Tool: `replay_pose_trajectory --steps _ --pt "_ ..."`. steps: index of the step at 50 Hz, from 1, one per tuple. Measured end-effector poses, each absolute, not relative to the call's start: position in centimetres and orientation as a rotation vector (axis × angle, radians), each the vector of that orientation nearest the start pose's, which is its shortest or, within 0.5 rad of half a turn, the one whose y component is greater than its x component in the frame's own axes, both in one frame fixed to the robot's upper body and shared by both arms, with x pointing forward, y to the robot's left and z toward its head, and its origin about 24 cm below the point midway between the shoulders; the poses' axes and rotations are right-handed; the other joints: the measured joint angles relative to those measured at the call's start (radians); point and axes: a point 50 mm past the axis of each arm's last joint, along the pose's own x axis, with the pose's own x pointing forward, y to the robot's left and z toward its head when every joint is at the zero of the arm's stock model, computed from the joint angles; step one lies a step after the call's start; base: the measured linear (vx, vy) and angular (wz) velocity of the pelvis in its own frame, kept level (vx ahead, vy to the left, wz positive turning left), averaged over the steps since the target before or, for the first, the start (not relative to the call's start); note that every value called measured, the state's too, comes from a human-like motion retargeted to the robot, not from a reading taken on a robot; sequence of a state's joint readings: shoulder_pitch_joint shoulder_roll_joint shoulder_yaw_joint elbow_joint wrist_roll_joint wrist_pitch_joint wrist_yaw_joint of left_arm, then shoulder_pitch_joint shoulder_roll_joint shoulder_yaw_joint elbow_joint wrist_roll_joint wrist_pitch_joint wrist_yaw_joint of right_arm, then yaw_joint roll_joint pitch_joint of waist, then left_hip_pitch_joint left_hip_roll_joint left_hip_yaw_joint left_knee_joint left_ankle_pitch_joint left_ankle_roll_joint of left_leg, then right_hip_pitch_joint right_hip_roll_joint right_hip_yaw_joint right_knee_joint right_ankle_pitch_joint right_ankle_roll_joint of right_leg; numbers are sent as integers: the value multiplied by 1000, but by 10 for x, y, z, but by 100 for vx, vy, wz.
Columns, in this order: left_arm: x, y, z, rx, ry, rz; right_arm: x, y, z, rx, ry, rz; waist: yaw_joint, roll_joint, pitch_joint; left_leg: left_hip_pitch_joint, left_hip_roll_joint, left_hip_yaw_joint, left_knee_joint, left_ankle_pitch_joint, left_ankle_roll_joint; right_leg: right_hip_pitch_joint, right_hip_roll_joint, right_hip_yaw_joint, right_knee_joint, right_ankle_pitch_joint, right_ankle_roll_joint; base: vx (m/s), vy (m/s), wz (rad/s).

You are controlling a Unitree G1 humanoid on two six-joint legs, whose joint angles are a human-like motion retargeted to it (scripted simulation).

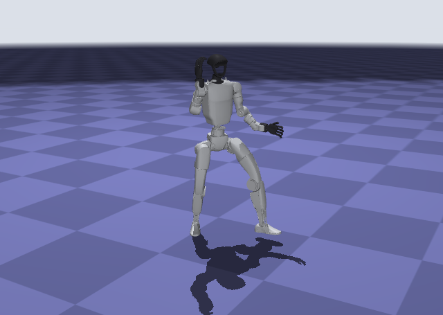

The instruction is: Kungfu

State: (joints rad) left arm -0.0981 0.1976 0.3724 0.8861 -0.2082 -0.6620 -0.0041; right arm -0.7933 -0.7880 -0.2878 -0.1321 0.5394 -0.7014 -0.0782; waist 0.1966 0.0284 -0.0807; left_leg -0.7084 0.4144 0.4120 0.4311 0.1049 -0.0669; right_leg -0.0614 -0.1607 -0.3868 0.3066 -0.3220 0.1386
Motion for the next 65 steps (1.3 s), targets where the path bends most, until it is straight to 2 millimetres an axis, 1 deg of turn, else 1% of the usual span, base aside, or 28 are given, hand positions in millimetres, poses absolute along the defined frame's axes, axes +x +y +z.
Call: replay_pose_trajectory --steps 2,3,4,5,9,13,15,18,22,25,28,30,32,35,38,41,43,45,47,49,50,52,53,55,57,60,62,65 --pt "209 294 -39 -40 37 554 214 -243 375 -106 -1655 54 9 2 -32 -19 -17 10 48 -73 42 25 -18 -18 16 21 43 123 34 55" --pt "212 301 -36 -66 33 591 225 -237 368 -104 -1602 103 -14 23 -61 -112 -87 -235 146 -135 1 31 0 -40 16 51 59 119 35 82" --pt "222 306 -29 -103 8 611 239 -225 363 -99 -1568 152 4 -12 -62 -129 -105 -222 168 -149 4 19 -44 -11 33 83 86 95 32 39" --pt "236 309 -20 -148 -28 620 253 -208 359 -98 -1543 205 44 -75 -49 -108 -97 -82 152 -138 29 -2 -118 43 60 117 120 57 12 22" --pt "288 321 35 -196 -185 576 301 -189 338 -103 -1366 272 149 -37 -63 -149 -30 -168 254 -226 29 66 33 -20 -17 395 123 74 -14 77" --pt "327 325 99 -180 -330 547 337 -179 317 -160 -1161 365 214 -50 -52 -98 -93 -195 208 -221 52 120 64 39 -36 670 123 79 4 131" --pt "339 332 133 -168 -394 535 349 -174 315 -184 -1111 368 197 -35 -45 -62 -123 -254 161 -213 45 127 124 66 -3 742 123 66 -15 172" --pt "348 338 174 -133 -479 505 360 -174 313 -196 -1060 319 177 -19 -31 -7 -156 -350 115 -207 13 106 293 193 126 657 123 71 -39 170" --pt "355 339 215 -59 -548 490 369 -176 308 -176 -1005 245 165 3 -27 94 -204 -423 5 -182 -2 61 308 90 352 571 123 59 7 128" --pt "360 334 226 -13 -558 481 377 -180 293 -140 -941 171 150 7 -40 192 -241 -438 -99 -183 -30 27 300 59 500 494 123 62 22 120" --pt "364 326 225 24 -557 478 383 -182 274 -108 -865 138 65 5 -78 233 -275 -455 -136 -267 -16 -16 336 20 544 407 123 64 6 187" --pt "367 320 219 37 -538 475 386 -184 264 -114 -819 145 -8 26 -102 231 -284 -474 -110 -297 -1 -33 347 -36 528 358 123 59 3 188" --pt "370 315 209 34 -500 465 389 -181 251 -116 -764 143 -51 25 -94 207 -320 -530 -33 -298 -23 -56 319 -49 530 308 123 46 7 92" --pt "367 317 184 25 -415 441 395 -168 217 -95 -632 130 -68 -30 -55 222 -345 -471 49 -327 -86 -107 267 64 554 215 123 32 2 -20" --pt "359 309 125 -19 -223 385 389 -162 157 -108 -451 146 -135 -78 -39 269 -407 -463 57 -352 -105 -163 202 129 484 122 97 36 -3 26" --pt "342 277 42 -115 60 279 368 -159 77 -183 -189 188 -188 -116 7 320 -448 -455 41 -356 -95 -217 166 202 300 118 31 18 -8 44" --pt "319 242 -15 -186 277 141 337 -166 7 -238 95 193 -247 -135 40 355 -492 -485 35 -353 -87 -242 123 217 138 183 -15 25 -7 131" --pt "289 206 -59 -227 473 3 283 -177 -64 -287 426 213 -312 -162 74 391 -546 -525 24 -348 -93 -259 68 229 -35 351 -31 29 -15 173" --pt "263 169 -88 -234 596 -111 208 -199 -121 -330 804 213 -355 -196 120 432 -592 -548 19 -343 -98 -275 0 218 -179 544 13 23 -15 168" --pt "243 129 -103 -245 676 -210 121 -219 -156 -342 1216 163 -396 -197 168 466 -600 -581 13 -342 -98 -309 -29 190 -275 590 21 10 -12 168" --pt "235 109 -107 -259 698 -258 75 -227 -165 1099 -4671 -429 -407 -186 191 478 -585 -589 8 -340 -99 -332 -26 176 -312 564 -8 9 -15 131" --pt "220 73 -112 -303 756 -354 -29 -221 -170 566 -4404 -281 -423 -163 212 475 -558 -603 9 -334 -106 -394 -28 155 -327 396 -24 14 -21 104" --pt "213 59 -114 -323 788 -395 -77 -216 -163 342 -4268 -280 -429 -163 214 468 -558 -603 10 -330 -111 -429 -38 160 -306 377 -21 9 -19 89" --pt "206 39 -113 -357 830 -477 -150 -200 -142 26 -4067 -285 -452 -162 233 473 -562 -608 4 -317 -117 -472 -55 169 -268 499 -52 5 -14 88" --pt "208 34 -109 -350 834 -583 -205 -184 -119 -101 -3971 -241 -489 -155 243 494 -553 -609 -16 -308 -118 -491 -52 177 -245 570 -75 12 -15 82" --pt "207 35 -108 -262 854 -718 -267 -164 -81 -153 -3869 -137 -565 -149 242 517 -545 -652 -31 -280 -95 -503 -50 185 -248 529 -75 12 -22 61" --pt "208 37 -108 -206 849 -767 -292 -156 -59 -216 -3802 -46 -582 -151 244 533 -547 -677 -37 -259 -73 -505 -39 204 -253 511 -76 8 -18 6" --pt "208 41 -108 -176 827 -773 -313 -150 -37 -324 -3707 106 -566 -157 230 563 -559 -699 -69 -249 -67 -524 -1 234 -233 527 -75 10 -19 -57"
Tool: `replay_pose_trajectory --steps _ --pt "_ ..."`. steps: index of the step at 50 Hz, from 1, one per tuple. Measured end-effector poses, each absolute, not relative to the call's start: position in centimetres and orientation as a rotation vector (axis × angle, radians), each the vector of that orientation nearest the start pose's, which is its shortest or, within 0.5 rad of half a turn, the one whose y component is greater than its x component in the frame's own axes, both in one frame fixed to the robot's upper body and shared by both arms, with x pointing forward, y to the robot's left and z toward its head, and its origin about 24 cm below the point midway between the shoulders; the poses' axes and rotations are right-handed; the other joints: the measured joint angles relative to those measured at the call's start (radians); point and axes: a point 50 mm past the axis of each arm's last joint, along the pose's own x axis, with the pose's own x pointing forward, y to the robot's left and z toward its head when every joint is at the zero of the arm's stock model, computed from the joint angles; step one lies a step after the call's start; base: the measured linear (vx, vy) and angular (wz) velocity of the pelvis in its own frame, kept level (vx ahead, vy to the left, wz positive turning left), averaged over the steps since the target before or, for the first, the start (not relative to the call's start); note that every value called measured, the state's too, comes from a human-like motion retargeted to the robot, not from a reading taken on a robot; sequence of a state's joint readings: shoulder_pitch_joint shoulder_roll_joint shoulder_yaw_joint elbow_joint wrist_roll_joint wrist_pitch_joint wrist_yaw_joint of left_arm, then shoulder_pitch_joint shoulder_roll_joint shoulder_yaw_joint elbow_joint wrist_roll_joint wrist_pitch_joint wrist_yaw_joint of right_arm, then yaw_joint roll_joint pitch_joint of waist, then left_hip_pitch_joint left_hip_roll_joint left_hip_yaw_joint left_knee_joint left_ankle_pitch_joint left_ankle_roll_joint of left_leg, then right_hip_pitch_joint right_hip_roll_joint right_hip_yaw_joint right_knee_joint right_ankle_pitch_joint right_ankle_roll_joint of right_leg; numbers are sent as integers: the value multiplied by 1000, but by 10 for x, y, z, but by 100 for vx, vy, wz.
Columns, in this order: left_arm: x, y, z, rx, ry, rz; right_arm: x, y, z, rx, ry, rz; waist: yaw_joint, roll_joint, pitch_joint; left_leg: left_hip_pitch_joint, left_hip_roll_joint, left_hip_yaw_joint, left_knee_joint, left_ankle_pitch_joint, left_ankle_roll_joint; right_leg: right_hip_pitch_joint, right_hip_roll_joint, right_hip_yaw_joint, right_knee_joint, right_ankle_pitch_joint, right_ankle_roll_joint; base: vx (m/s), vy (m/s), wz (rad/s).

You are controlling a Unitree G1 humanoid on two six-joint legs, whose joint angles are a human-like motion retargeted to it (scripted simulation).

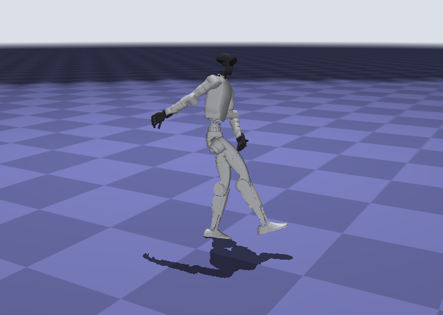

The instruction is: Kungfu

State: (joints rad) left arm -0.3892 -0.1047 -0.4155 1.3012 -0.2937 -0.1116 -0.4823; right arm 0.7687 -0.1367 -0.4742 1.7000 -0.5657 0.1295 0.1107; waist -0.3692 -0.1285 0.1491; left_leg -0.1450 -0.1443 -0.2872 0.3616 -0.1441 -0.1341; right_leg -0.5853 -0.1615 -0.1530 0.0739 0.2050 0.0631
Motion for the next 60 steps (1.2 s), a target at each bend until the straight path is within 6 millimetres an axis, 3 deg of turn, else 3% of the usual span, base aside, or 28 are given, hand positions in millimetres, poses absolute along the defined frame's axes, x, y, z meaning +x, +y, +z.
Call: replay_pose_trajectory --steps 4,8,14,19,24,28,30,33,35,37,38,40,42,44,46,50,52,58,60 --pt "208 47 -108 -206 803 -753 -309 -153 -42 258 2495 -150 -25 11 -27 39 12 -24 -63 -18 6 -26 36 5 64 -17 38 11 -18 -34" --pt "221 52 -98 -200 708 -744 -275 -169 -75 178 2304 -120 -58 28 -30 64 17 -57 -96 -45 0 -59 72 18 179 -16 85 8 -14 -16" --pt "255 48 -60 -210 439 -724 -196 -193 -129 -39 1887 -59 -42 60 -77 74 11 -61 -119 -82 -14 -165 82 -62 388 -43 194 18 -18 -4" --pt "304 62 9 -118 96 -700 -103 -225 -145 -285 1390 -247 -36 103 -119 99 -4 -75 -130 -105 -4 -236 41 -100 405 -58 175 27 -21 39" --pt "346 88 106 20 -252 -649 22 -250 -116 -295 809 -376 -79 160 -145 151 -1 -88 -145 -119 13 -265 -23 -126 367 -25 98 33 -24 89" --pt "362 101 178 138 -480 -584 122 -256 -70 -235 395 -390 -105 200 -169 207 0 -111 -146 -126 43 -265 -62 -93 328 -16 38 40 -39 108" --pt "366 102 212 197 -597 -531 167 -261 -41 -231 208 -404 -113 208 -174 246 -2 -116 -139 -124 90 -244 -79 -51 293 -33 1 43 -47 113" --pt "367 102 267 332 -818 -457 225 -276 2 -260 -22 -459 -115 213 -166 319 15 -101 -130 -119 158 -184 -67 32 244 -147 -62 42 -57 109" --pt "374 106 297 442 -883 -386 259 -288 28 -283 -131 -482 -143 200 -153 379 23 -103 -121 -130 189 -118 -47 104 225 -209 -42 42 -73 125" --pt "386 115 315 487 -849 -292 283 -298 42 -313 -154 -479 -148 160 -181 433 -14 -100 -97 -143 224 -71 -9 217 228 -60 3 43 -90 38" --pt "389 119 323 495 -836 -285 294 -303 46 -329 -136 -480 -106 150 -245 421 -51 -73 -100 -134 239 -146 -1 227 298 -47 -47 44 -88 -7" --pt "394 103 322 455 -802 -358 295 -329 39 -353 -7 -506 -121 263 -271 356 35 -182 72 -172 213 -241 32 88 473 -93 -67 41 -80 96" --pt "395 91 338 401 -785 -402 303 -346 39 -290 163 -533 -79 212 -256 379 -35 -181 72 -85 209 -271 13 146 580 -178 -78 6 -79 98" --pt "395 83 341 369 -767 -442 300 -356 36 -202 270 -529 -117 230 -263 343 19 -134 80 -37 187 -303 -36 83 681 -257 -97 1 -70 171" --pt "388 75 350 390 -837 -450 294 -366 39 -129 259 -570 -133 234 -267 299 55 -97 93 -17 152 -329 -75 47 725 -285 -99 -13 -72 167" --pt "382 67 357 441 -950 -281 293 -385 62 -97 175 -670 -158 242 -227 265 124 40 19 -7 105 -328 -113 7 742 -340 -118 -31 -43 131" --pt "382 67 353 428 -957 -280 294 -390 72 -133 145 -667 -190 264 -212 248 175 146 -37 -5 58 -330 -144 -32 750 -351 -118 -25 -30 154" --pt "394 68 324 370 -785 -431 294 -402 96 -219 66 -623 -277 299 -154 238 333 702 -194 -76 -75 -324 -222 -113 764 -391 -156 -24 -17 148" --pt "399 70 311 358 -723 -459 292 -405 100 -216 34 -615 -302 303 -125 234 360 794 -227 -95 -102 -302 -236 -133 762 -400 -155 -20 -7 144"
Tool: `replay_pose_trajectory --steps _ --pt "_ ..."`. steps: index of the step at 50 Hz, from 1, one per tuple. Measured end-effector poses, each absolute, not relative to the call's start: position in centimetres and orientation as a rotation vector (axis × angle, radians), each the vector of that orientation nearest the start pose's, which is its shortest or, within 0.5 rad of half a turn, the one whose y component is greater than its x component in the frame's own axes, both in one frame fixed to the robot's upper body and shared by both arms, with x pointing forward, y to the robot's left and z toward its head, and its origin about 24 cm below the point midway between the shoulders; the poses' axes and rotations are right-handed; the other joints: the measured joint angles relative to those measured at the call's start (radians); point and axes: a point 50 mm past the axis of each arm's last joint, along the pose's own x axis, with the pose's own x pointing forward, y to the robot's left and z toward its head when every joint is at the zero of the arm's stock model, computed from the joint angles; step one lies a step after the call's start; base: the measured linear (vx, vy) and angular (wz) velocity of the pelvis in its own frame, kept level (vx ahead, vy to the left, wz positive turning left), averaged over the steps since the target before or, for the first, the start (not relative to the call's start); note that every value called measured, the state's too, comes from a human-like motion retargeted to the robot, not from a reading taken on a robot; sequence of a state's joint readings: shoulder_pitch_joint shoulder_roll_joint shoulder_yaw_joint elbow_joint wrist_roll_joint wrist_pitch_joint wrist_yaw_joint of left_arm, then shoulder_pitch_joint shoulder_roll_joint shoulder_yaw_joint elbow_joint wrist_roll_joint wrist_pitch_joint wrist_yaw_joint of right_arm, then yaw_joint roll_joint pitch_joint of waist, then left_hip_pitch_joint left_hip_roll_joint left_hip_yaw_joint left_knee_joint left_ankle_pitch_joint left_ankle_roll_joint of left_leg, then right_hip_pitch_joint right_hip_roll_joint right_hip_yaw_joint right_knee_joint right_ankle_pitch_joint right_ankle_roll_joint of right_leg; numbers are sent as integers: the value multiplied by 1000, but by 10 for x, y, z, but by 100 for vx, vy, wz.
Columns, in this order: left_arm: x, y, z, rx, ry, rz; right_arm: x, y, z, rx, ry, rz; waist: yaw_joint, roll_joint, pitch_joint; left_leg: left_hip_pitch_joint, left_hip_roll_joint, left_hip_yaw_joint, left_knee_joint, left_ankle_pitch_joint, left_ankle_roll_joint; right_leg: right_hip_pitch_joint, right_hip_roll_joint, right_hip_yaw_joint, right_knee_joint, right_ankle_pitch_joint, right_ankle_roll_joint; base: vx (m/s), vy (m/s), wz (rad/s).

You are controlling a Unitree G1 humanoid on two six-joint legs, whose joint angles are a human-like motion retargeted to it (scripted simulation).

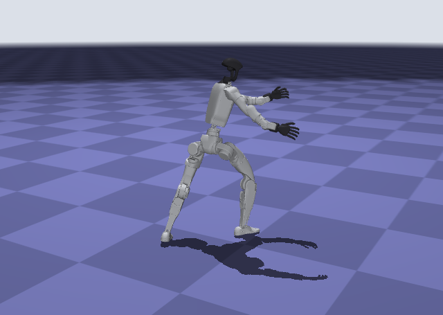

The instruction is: Kungfu

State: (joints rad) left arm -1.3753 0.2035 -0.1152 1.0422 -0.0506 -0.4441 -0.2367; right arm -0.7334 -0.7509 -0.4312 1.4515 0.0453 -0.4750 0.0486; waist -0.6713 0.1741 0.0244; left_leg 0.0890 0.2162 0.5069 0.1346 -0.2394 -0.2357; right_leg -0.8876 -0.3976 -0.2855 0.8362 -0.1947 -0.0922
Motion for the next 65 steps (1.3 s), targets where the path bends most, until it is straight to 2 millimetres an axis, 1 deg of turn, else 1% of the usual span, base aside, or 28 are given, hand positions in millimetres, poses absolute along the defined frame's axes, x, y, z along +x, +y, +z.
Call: replay_pose_trajectory --steps 3,5,6,9,12,14,16,18,20,22,23,24,25,27,28,30,33,37,43,47,50,53,56,58,60,61,63,65 --pt "404 76 284 362 -626 -500 285 -410 98 -177 16 -598 -19 0 39 -32 15 -66 -12 7 -24 50 -26 -33 -16 -10 16 -12 -1 132" --pt "406 80 259 358 -547 -533 277 -413 92 -138 24 -573 -17 -6 39 -65 -10 -139 -21 21 -26 61 -63 -37 -25 -3 34 -8 6 128" --pt "406 82 242 347 -497 -554 273 -414 86 -112 31 -555 -7 -8 35 -74 -21 -163 -27 22 -26 65 -77 -37 -27 -2 40 -3 6 108" --pt "400 87 181 282 -317 -636 257 -410 66 -6 34 -474 33 -13 20 -84 -40 -219 -44 5 -26 89 -107 -44 -30 -2 53 4 4 80" --pt "379 89 105 110 -86 -736 241 -392 40 148 12 -357 85 -6 6 -85 -47 -261 -62 -29 -26 118 -120 -60 -31 -5 64 12 8 55" --pt "351 90 51 -86 65 -786 227 -368 16 281 4 -268 120 8 -7 -87 -38 -285 -72 -56 -26 133 -114 -78 -28 -10 64 15 1 39" --pt "313 89 -1 -309 203 -787 212 -335 -10 443 2 -184 158 20 -24 -95 -32 -307 -79 -76 -26 139 -107 -89 -26 -13 65 15 -2 31" --pt "265 93 -47 -523 323 -737 195 -291 -34 645 -1 -98 190 26 -43 -107 -30 -325 -83 -82 -26 138 -103 -98 -23 -16 66 13 -6 24" --pt "213 100 -83 -710 417 -632 181 -241 -51 874 -15 -13 216 27 -50 -113 -28 -332 -84 -79 -26 141 -100 -105 -25 -15 65 8 -4 11" --pt "163 107 -105 -867 451 -480 166 -197 -59 1106 -40 29 241 27 -49 -114 -28 -332 -84 -75 -17 147 -98 -111 -33 -10 67 6 3 0" --pt "140 110 -112 -928 462 -385 157 -180 -62 1208 -53 26 251 28 -48 -114 -29 -332 -84 -74 -10 152 -99 -115 -38 -9 68 7 7 -2" --pt "121 114 -117 -969 462 -287 148 -170 -66 1295 -60 1 260 28 -48 -114 -31 -331 -85 -73 -3 154 -102 -117 -39 -8 71 8 10 0" --pt "103 119 -121 -999 458 -187 138 -164 -70 1375 -66 -35 268 27 -50 -113 -34 -330 -88 -72 4 155 -108 -117 -39 -7 76 11 11 5" --pt "76 135 -124 -986 458 -40 122 -174 -74 1466 -8 -90 278 22 -57 -110 -45 -333 -98 -69 17 166 -120 -128 -50 -4 79 16 14 11" --pt "67 141 -125 -965 465 -4 118 -178 -74 1446 5 -76 287 27 -60 -110 -47 -336 -102 -67 21 177 -120 -140 -63 -1 79 18 18 15" --pt "59 152 -124 -908 482 -1 114 -184 -70 1340 29 19 299 33 -69 -116 -52 -346 -106 -63 24 192 -126 -156 -87 5 80 16 17 23" --pt "70 160 -119 -827 505 -133 109 -194 -68 1136 109 109 323 29 -82 -143 -59 -379 -100 -57 27 209 -140 -175 -115 16 89 11 16 40" --pt "107 160 -107 -726 456 -297 112 -211 -65 957 126 66 372 14 -85 -171 -69 -409 -86 -58 27 232 -152 -198 -148 25 98 7 17 33" --pt "153 159 -83 -567 324 -392 113 -234 -60 835 169 94 409 9 -88 -189 -76 -420 -69 -72 5 263 -167 -236 -176 33 130 15 22 12" --pt "185 167 -61 -479 216 -423 108 -261 -55 698 196 40 425 5 -89 -200 -71 -414 -60 -68 -8 288 -178 -264 -186 33 148 14 18 20" --pt "213 179 -37 -373 119 -453 97 -286 -51 584 216 -48 449 -9 -96 -217 -60 -394 -42 -54 -3 312 -190 -288 -205 38 153 10 8 33" --pt "249 190 0 -204 -7 -515 76 -315 -46 454 239 -171 481 -35 -103 -276 -47 -387 28 -34 10 347 -207 -304 -244 57 166 12 8 64" --pt "288 189 55 21 -178 -620 43 -345 -43 316 281 -353 518 -67 -112 -389 -37 -359 148 7 -17 388 -239 -345 -294 104 173 19 12 103" --pt "310 178 100 190 -314 -704 17 -363 -43 236 325 -501 537 -86 -116 -482 -33 -295 229 41 -26 422 -271 -384 -330 146 186 23 24 140" --pt "327 163 147 357 -449 -779 -13 -376 -44 175 392 -638 572 -89 -111 -555 29 -244 315 49 -17 472 -252 -428 -360 171 193 39 27 113" --pt "334 152 171 432 -518 -813 -27 -381 -46 154 434 -692 587 -86 -108 -591 37 -272 360 37 -15 501 -241 -447 -384 192 198 35 21 105" --pt "340 133 218 578 -653 -864 -50 -387 -51 142 525 -782 617 -84 -106 -655 24 -361 438 -7 0 553 -225 -479 -437 237 207 41 32 103" --pt "338 120 259 709 -774 -879 -60 -385 -62 170 599 -840 646 -89 -113 -705 -7 -403 503 -56 44 597 -224 -498 -493 288 218 66 55 85"
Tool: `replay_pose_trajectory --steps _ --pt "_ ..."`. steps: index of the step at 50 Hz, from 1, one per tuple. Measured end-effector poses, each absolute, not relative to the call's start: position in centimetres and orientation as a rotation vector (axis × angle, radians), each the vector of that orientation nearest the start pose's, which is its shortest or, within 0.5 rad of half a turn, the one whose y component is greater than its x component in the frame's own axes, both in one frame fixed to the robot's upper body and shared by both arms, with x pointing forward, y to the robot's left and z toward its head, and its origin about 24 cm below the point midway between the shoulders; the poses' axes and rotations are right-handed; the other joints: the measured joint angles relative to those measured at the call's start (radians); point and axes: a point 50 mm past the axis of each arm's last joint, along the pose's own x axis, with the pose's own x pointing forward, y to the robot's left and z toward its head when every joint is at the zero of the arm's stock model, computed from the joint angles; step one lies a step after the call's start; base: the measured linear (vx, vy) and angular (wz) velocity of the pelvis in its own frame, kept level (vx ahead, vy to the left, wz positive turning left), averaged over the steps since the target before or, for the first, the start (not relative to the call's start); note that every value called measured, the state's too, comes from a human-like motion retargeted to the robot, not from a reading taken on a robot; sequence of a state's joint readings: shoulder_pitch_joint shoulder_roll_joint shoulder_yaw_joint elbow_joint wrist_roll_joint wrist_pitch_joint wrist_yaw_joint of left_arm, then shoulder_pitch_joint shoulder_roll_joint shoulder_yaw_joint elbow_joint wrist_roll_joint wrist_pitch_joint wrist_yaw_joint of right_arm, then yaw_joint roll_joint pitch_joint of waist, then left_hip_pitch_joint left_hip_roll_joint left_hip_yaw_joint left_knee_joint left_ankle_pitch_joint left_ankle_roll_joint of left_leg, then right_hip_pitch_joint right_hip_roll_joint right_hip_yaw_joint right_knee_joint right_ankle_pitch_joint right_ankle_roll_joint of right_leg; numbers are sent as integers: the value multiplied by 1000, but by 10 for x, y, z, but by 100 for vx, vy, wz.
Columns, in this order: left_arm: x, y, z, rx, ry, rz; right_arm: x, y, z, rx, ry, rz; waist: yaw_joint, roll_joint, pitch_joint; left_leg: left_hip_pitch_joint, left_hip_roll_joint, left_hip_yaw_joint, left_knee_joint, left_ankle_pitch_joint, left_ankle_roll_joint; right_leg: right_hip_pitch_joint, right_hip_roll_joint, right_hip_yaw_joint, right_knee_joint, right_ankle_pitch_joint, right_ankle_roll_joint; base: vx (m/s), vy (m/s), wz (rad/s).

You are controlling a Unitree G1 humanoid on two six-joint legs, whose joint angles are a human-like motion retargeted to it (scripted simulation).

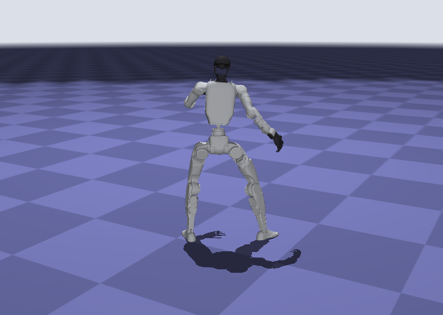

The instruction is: Kungfu

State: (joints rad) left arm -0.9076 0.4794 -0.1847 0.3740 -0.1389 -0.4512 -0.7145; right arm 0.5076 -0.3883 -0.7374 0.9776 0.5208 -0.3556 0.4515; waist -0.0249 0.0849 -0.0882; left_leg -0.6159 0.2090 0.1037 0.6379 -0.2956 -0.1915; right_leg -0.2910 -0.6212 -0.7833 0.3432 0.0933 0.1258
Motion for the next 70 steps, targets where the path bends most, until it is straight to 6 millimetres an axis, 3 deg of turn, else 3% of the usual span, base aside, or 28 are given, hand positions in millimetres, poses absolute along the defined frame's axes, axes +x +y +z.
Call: replay_pose_trajectory --steps 3,5,7,10,13,15,17,18,21,25,27,32,37,42,45,48,52,55,57,58,61,63,65,67,70 --pt "329 114 314 883 -951 -811 -45 -371 -89 285 649 -857 46 21 -18 -78 -29 -24 84 -30 53 68 30 -41 -108 90 24 54 45 65" --pt "320 119 345 991 -1054 -705 -13 -352 -110 392 670 -801 64 44 -18 -103 -33 -38 122 -59 77 134 63 -95 -204 170 68 47 50 54" --pt "311 129 368 1073 -1137 -585 35 -320 -130 514 684 -680 92 49 -15 -121 -50 -49 149 -79 92 161 87 -84 -280 253 130 40 52 -3" --pt "298 146 396 1160 -1217 -450 120 -244 -145 720 713 -364 233 51 -79 -239 68 -59 169 -66 71 21 262 139 -338 244 136 10 22 -135" --pt "295 153 404 1136 -1238 -410 194 -193 -123 806 686 51 232 18 -37 -177 -43 -30 156 -93 117 115 184 204 -259 69 131 17 37 62" --pt "293 161 408 1131 -1233 -377 237 -155 -98 760 628 317 258 8 -12 -161 -50 -23 146 -98 123 158 187 144 -246 -2 63 7 21 19" --pt "295 165 407 1106 -1227 -354 266 -127 -77 662 563 447 284 0 5 -156 -47 -28 150 -102 120 186 192 99 -275 30 42 3 9 2" --pt "296 167 405 1085 -1225 -344 279 -118 -67 614 530 481 291 -2 14 -152 -50 -34 153 -103 120 188 205 144 -278 32 26 4 5 23" --pt "300 179 395 1021 -1204 -331 305 -99 -39 527 438 578 301 -16 23 -152 -60 -31 163 -110 135 183 183 178 -246 41 69 3 2 18" --pt "302 212 373 964 -1127 -254 321 -82 -11 406 330 699 289 -12 20 -168 -31 -4 176 -110 154 162 180 153 -211 32 54 -6 2 -5" --pt "304 229 356 914 -1075 -217 328 -84 3 335 251 720 281 -2 23 -159 -22 -1 166 -100 157 155 185 172 -181 9 49 -19 2 -1" --pt "304 281 296 729 -874 -126 347 -90 50 220 -8 726 259 9 25 -98 -2 12 91 -60 149 145 208 224 -89 -45 43 -24 -3 -17" --pt "282 343 210 452 -607 4 364 -101 134 209 -392 698 258 0 13 -2 28 43 -8 -20 103 162 217 177 -53 -107 61 -31 -11 -59" --pt "223 386 96 155 -262 158 353 -130 238 171 -795 698 242 -9 13 151 48 75 -167 44 47 113 215 282 28 -164 84 -33 -28 -53" --pt "165 402 35 4 -56 310 329 -154 301 141 -1051 670 228 -26 16 245 84 134 -274 95 10 65 226 324 98 -221 79 -39 -43 -90" --pt "92 413 -12 -145 123 505 291 -183 353 100 -1308 577 181 -42 17 327 112 187 -376 146 -26 -4 248 372 198 -303 60 -36 -51 -80" --pt "-4 409 -49 -223 369 783 238 -229 388 38 -1556 350 97 -66 -24 383 147 238 -474 208 -69 -81 257 355 312 -404 11 -22 -57 -54" --pt "-30 383 -81 -248 578 862 194 -260 399 -88 -1700 169 7 -72 -49 359 144 223 -520 260 -70 -128 230 311 387 -466 -9 -30 -52 24" --pt "-12 350 -111 -381 695 753 166 -278 401 -172 -1759 48 -41 -57 -42 350 171 211 -541 287 -70 -124 241 261 415 -499 -28 -43 -65 29" --pt "8 329 -125 -482 735 654 150 -286 400 -211 -1785 -16 -62 -50 -34 343 181 209 -550 303 -70 -125 243 241 432 -514 -35 -46 -51 43" --pt "90 245 -147 -824 711 262 98 -302 389 -311 -1889 -191 -133 -47 -8 312 183 237 -581 354 -70 -145 217 202 484 -552 -54 -52 -44 68" --pt "152 185 -135 -1015 551 12 66 -307 377 -369 -1962 -308 -184 -43 11 289 202 256 -591 388 -70 -154 221 179 511 -574 -69 -42 -42 68" --pt "201 131 -107 -1166 344 -183 40 -305 366 -439 -2017 -421 -226 -32 37 284 261 291 -585 418 -70 -140 256 149 520 -595 -93 -32 -41 31" --pt "228 93 -80 -1261 240 -396 26 -295 361 -540 -2055 -495 -254 -21 70 300 303 340 -578 444 -47 -125 282 140 521 -606 -112 -35 -28 -4" --pt "248 76 -58 -1142 277 -679 25 -281 360 -666 -2068 -544 -295 -11 111 325 327 378 -573 476 -26 -106 296 143 523 -615 -124 -32 -1 -6"
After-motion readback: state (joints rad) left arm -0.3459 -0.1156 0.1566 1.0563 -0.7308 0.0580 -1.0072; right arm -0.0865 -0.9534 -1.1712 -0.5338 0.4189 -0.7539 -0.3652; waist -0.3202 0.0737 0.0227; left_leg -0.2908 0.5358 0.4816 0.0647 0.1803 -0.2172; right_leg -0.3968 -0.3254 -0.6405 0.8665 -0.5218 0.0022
